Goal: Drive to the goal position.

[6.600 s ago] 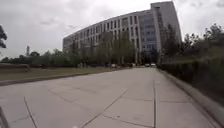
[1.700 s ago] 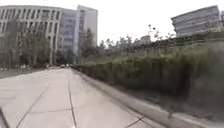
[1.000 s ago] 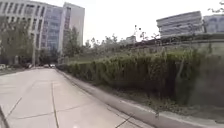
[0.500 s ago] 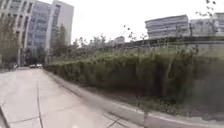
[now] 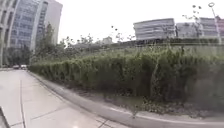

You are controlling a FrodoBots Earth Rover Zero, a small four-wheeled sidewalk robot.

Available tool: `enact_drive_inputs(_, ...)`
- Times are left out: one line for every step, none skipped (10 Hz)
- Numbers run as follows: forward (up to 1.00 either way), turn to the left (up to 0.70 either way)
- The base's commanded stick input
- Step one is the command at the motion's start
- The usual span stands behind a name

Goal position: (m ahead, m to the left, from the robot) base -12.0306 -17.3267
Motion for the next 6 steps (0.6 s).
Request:
enact_drive_inputs(0.00,-0.45)
enact_drive_inputs(0.00,-0.45)
enact_drive_inputs(0.00,-0.45)
enact_drive_inputs(0.00,-0.45)
enact_drive_inputs(0.00,-0.45)
enact_drive_inputs(0.00,-0.45)
